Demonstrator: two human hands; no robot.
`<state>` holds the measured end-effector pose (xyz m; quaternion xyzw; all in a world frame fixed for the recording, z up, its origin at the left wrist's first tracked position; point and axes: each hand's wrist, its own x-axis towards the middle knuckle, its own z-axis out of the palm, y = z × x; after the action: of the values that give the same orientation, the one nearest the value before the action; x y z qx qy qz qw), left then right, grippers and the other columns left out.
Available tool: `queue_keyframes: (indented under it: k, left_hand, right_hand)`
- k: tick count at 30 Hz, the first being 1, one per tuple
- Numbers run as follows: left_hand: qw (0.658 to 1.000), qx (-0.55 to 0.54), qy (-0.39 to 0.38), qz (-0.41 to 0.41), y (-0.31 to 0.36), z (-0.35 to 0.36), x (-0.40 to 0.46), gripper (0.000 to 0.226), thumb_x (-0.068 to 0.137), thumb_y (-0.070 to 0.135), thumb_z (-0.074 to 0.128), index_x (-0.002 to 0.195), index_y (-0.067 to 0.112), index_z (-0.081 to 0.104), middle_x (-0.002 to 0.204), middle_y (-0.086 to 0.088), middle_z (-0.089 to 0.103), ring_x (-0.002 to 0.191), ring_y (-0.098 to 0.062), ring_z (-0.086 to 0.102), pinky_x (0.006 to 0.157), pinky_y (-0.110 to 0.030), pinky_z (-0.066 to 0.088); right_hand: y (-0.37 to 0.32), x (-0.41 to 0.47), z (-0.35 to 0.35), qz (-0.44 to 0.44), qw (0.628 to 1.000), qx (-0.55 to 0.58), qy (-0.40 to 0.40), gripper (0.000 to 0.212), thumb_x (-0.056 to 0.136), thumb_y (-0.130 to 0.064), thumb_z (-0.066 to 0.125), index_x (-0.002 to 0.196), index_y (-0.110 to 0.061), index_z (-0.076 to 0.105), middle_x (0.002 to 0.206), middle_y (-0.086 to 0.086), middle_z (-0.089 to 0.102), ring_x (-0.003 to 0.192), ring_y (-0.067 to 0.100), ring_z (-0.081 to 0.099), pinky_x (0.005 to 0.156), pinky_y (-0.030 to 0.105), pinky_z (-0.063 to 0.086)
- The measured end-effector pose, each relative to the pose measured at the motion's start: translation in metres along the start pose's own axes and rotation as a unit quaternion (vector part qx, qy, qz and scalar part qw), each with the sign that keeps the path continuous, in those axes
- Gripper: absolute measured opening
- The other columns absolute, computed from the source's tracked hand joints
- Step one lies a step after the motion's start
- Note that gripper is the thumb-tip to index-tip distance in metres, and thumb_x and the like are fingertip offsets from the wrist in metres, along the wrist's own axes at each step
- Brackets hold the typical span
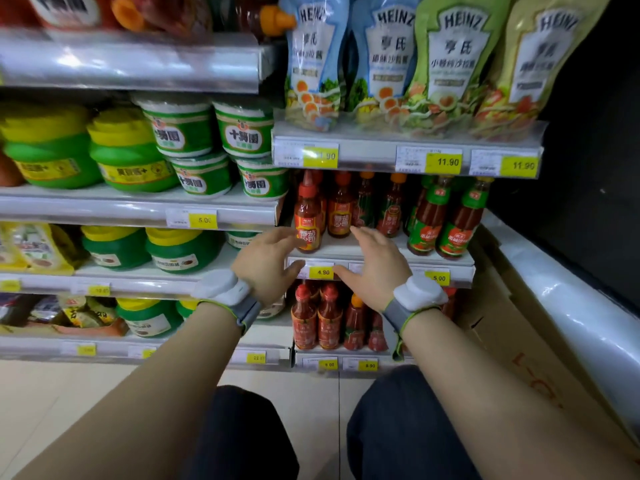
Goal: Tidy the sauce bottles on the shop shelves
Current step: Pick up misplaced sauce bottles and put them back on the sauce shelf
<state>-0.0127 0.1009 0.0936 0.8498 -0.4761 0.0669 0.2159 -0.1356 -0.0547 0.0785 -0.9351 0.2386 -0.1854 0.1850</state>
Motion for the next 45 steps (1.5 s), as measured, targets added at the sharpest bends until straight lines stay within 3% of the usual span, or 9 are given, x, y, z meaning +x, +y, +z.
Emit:
queue_keyframes:
  k: [14,27,35,45]
  left_hand:
    - [0.997,0.051,-0.035,0.053,0.012,-0.115,0.03,0.041,0.088,0.028,0.057,0.128,0.02,0.053,0.142,-0.001,0.044,0.129,-0.023,0.041,0.104,-0.034,0.037]
    - [0.988,0.111,0.064,0.087,-0.005,-0.217,0.067,0.037,0.085,0.026,0.061,0.122,0.022,0.059,0.137,-0.001,0.05,0.124,-0.026,0.047,0.098,-0.038,0.043]
    - [0.952,0.178,0.161,0.191,-0.012,-0.279,0.087,0.031,0.08,0.016,0.064,0.111,0.016,0.064,0.121,-0.007,0.062,0.106,-0.034,0.058,0.087,-0.047,0.05]
    - [0.965,0.181,0.15,0.114,-0.04,-0.296,0.095,0.056,0.068,0.016,0.076,0.121,0.015,0.059,0.133,-0.015,0.052,0.116,-0.039,0.05,0.095,-0.05,0.044]
  right_hand:
    - [-0.051,0.0,-0.09,-0.066,0.995,-0.052,-0.046,0.075,0.085,-0.049,0.057,0.148,-0.025,0.023,0.155,-0.002,0.024,0.141,0.019,0.025,0.114,0.034,0.025]
    - [-0.114,0.066,-0.152,-0.165,0.984,-0.071,0.017,0.072,0.086,-0.045,0.059,0.147,-0.022,0.028,0.153,0.002,0.03,0.139,0.022,0.03,0.114,0.036,0.028]
    - [-0.166,0.116,-0.172,-0.212,0.974,-0.056,0.056,0.069,0.085,-0.04,0.061,0.144,-0.021,0.031,0.15,0.003,0.034,0.136,0.025,0.034,0.111,0.037,0.031]
    - [-0.197,0.163,-0.166,-0.243,0.965,-0.062,0.077,0.066,0.085,-0.036,0.06,0.143,-0.02,0.033,0.148,0.004,0.037,0.132,0.027,0.039,0.104,0.039,0.038]
